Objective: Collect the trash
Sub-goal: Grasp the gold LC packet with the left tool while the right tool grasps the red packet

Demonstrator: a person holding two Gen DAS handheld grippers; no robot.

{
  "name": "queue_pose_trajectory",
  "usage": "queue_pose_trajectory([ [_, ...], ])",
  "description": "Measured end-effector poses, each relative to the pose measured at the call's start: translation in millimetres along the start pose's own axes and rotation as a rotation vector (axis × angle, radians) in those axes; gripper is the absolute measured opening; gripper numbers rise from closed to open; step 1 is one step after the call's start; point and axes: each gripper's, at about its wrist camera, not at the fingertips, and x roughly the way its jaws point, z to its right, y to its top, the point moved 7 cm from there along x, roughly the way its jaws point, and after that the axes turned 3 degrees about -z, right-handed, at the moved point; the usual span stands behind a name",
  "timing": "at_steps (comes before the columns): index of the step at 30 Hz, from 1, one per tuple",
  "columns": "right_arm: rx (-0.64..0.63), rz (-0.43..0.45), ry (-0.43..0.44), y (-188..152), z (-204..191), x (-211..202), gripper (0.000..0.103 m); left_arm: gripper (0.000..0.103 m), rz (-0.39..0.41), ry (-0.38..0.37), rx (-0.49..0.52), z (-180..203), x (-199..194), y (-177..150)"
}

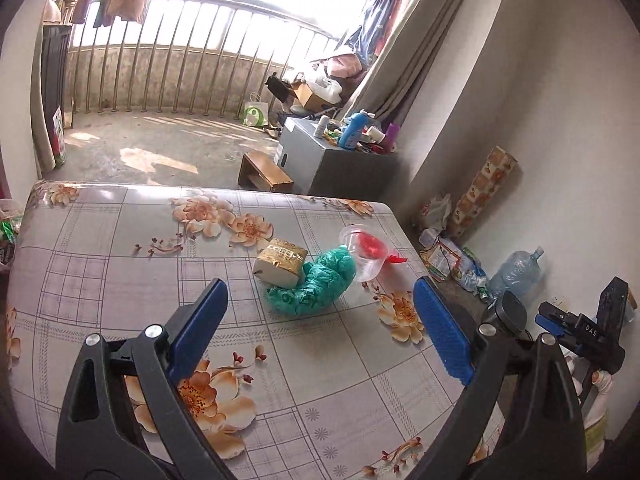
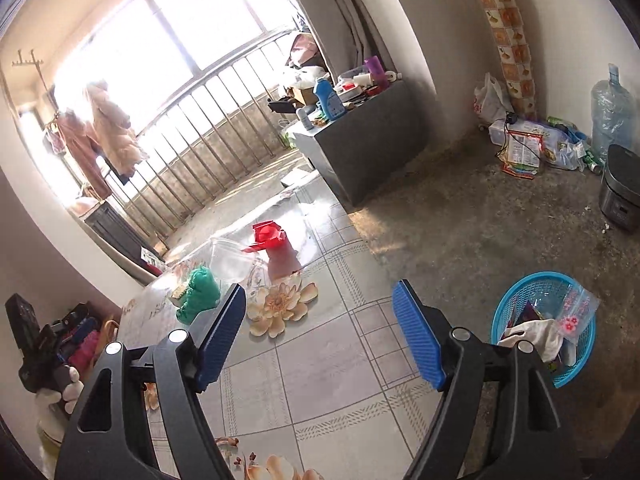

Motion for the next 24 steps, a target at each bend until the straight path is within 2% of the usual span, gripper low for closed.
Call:
queue_pose_trajectory([
  [4, -0.030, -0.082, 0.078, 6.1, -42.4, 42.7, 0.074, 0.089, -0.027, -0.047, -0.022, -13.1, 21.2, 1.5],
  [10, -0.009, -0.190, 0.142, 28.3, -73.9, 115.9, 0.074, 0.067, -0.083, -0.080, -0.081, -30.7, 70.0, 19.0],
  [12, 0.005, -0.214, 0.130, 41.2, -78.2, 143.1, 0.074, 0.058, -0.117, -0.056, -0.102, -44.3, 92.1, 26.8],
  [16, -0.018, -0.275, 0.080, 67.5, -79.8, 205.8, 0.074, 0.052, -0.199, -0.042, -0.125, -61.6, 143.5, 38.5],
  [18, -0.008, -0.299, 0.039, 75.9, -78.8, 237.6, 0.074, 0.046, -0.224, -0.021, -0.133, -69.5, 167.9, 42.3],
  [21, -0.007, -0.334, -0.031, 79.9, -73.4, 278.6, 0.071, 0.038, -0.271, 0.006, -0.133, -77.1, 200.8, 40.4],
  [24, -0.016, -0.388, -0.014, 68.9, -77.6, 301.6, 0.068, 0.028, -0.331, 0.004, -0.136, -77.7, 222.5, 29.5],
])
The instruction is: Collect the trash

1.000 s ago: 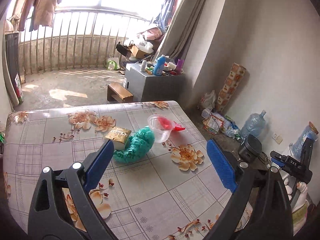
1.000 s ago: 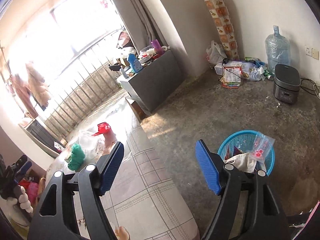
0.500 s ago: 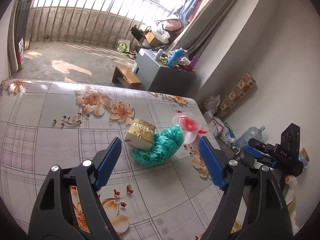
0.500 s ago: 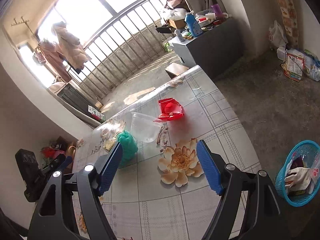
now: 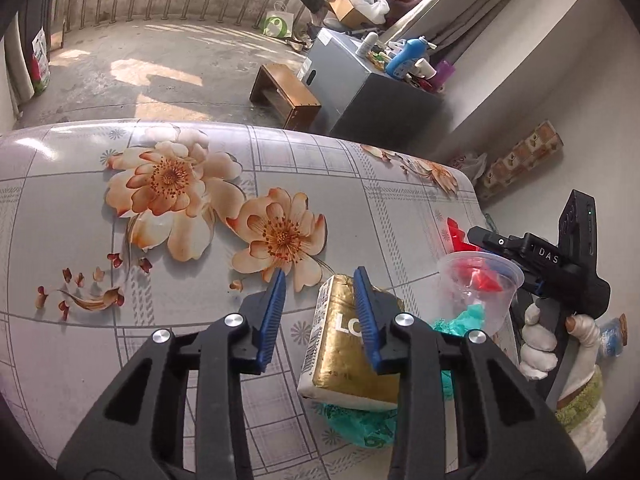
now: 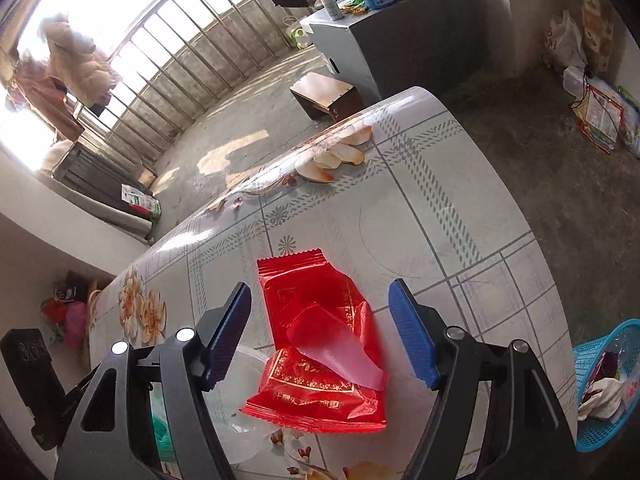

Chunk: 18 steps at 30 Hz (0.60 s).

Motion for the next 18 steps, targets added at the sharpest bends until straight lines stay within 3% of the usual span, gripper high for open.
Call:
queue_pose_trajectory([
  [7, -0.132, -0.053, 0.035, -45.4, -31.2, -6.9, 0.062, 0.024, -0.025, -0.072, 0.023, 20.2, -0.7, -28.9],
  [18, -0.137, -0.015, 0.094, -173.6, -39.8, -58.5, 0.062, 0.024, -0.079, -0.161, 0.066, 49.8, -48.1, -146.1],
])
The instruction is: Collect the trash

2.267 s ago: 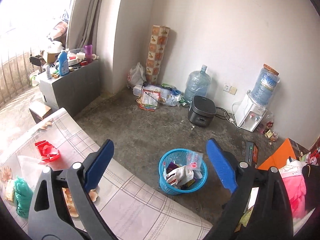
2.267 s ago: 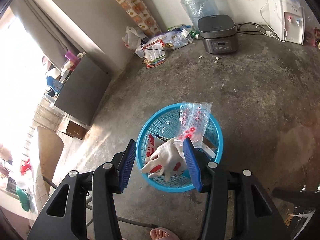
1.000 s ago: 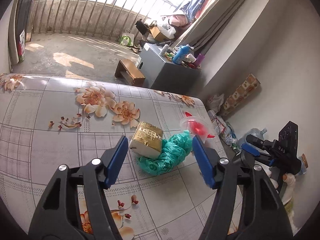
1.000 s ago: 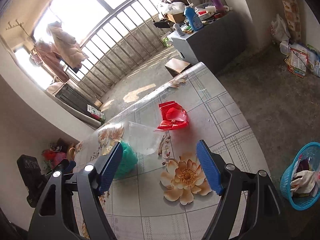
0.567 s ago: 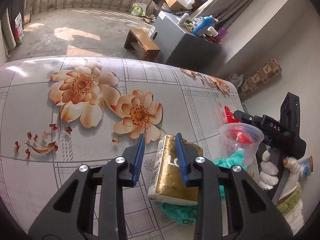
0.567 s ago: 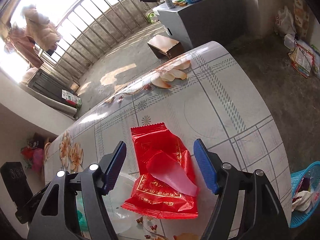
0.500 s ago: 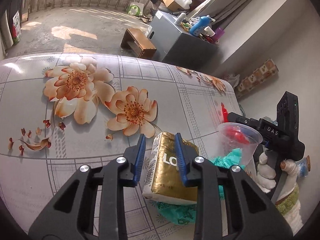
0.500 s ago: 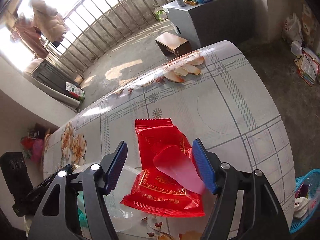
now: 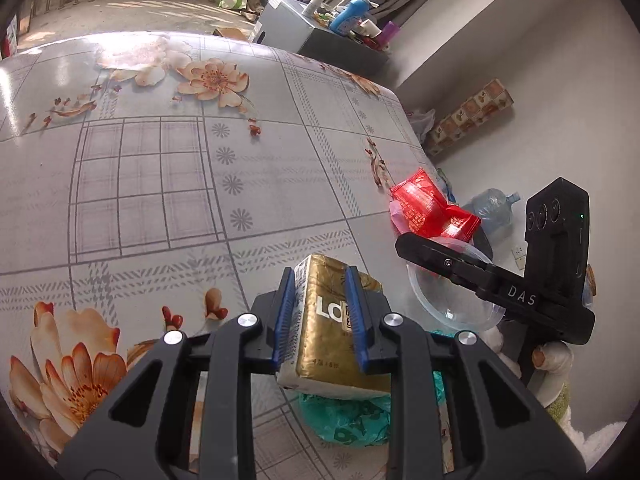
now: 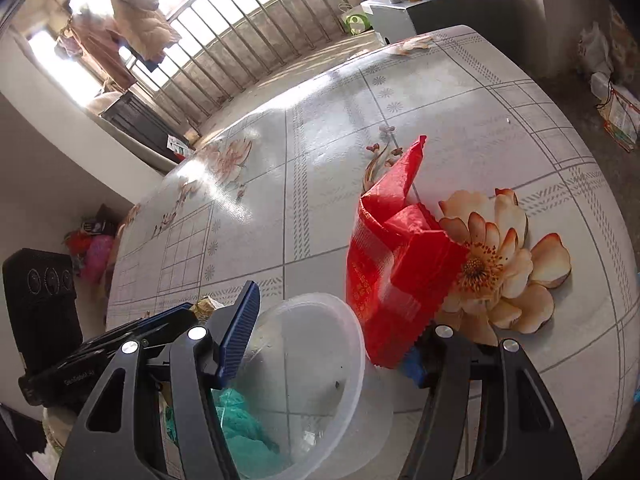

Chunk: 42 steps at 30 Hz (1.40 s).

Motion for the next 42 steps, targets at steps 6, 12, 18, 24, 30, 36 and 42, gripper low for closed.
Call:
queue_pose_trajectory([
  [6, 0.028, 0.000, 0.018, -63.4, -12.2, -23.6, 0.062, 0.024, -0.028, -0.026, 0.008, 13.8, -20.3, -59.7],
  [12, -0.012, -0.005, -0.019, -97.8, -19.5, -41.6, 0.062, 0.024, 0.008, -0.030, -0.022, 15.6, -38.8, -91.2],
  [18, 0.001, 0.065, -0.053, -86.5, -6.8, -69.8, 0.062, 0.024, 0.092, 0.051, 0.034, 9.5, -66.5, -93.1],
  [24, 0.084, 0.158, -0.077, -70.9, 18.2, -107.0, 0.062, 0.025, 0.150, -0.006, 0.090, 17.4, -96.1, -86.8],
  [30, 0.104, 0.191, -0.104, -63.8, 28.9, -117.5, 0.062, 0.041, 0.124, -0.186, 0.188, 48.8, -109.1, -104.5],
  [36, 0.136, 0.176, -0.075, -71.8, 29.0, -113.5, 0.062, 0.062, 0.074, -0.253, 0.310, 82.8, -99.7, -127.5],
  [42, 0.163, 0.164, -0.087, -84.4, 37.2, -114.8, 0.062, 0.067, 0.027, -0.199, 0.391, 96.7, -73.0, -138.1],
])
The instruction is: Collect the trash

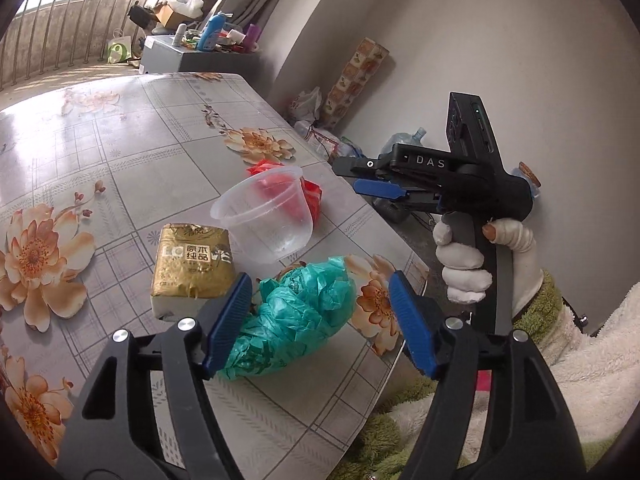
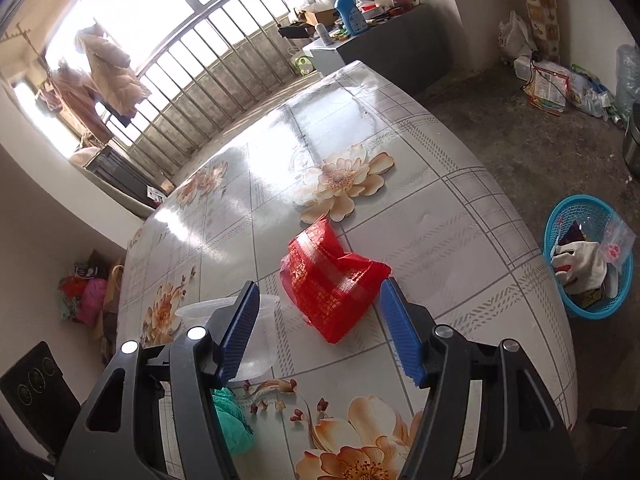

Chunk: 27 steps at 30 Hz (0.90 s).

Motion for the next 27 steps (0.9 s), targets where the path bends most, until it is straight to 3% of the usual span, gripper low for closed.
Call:
queue_pose_trajectory([
  [11, 0.048, -0.046, 0.024, -6.5, 8.2, 18.6, 0.056, 0.067, -0.079, 0.091, 0.031, -4.4, 30.5, -7.4],
  [16, -0.011, -0.068, 0.001, -10.0, 0.2, 28.6, 0.056, 0.063, -0.123, 0.147, 0.021, -10.1, 37.2, -11.4],
  [20, -0.087, -0.054, -0.077, -5.9, -4.0, 31.5, 0.056, 0.056, -0.124, 0.127, -0.013, -11.2, 38.7, -10.4],
  [27, -0.137, -0.046, -0.108, 10.1, -8.6, 38.8, 0.056, 0.052, -0.121, 0.125, -0.041, -11.5, 34.0, -13.9],
])
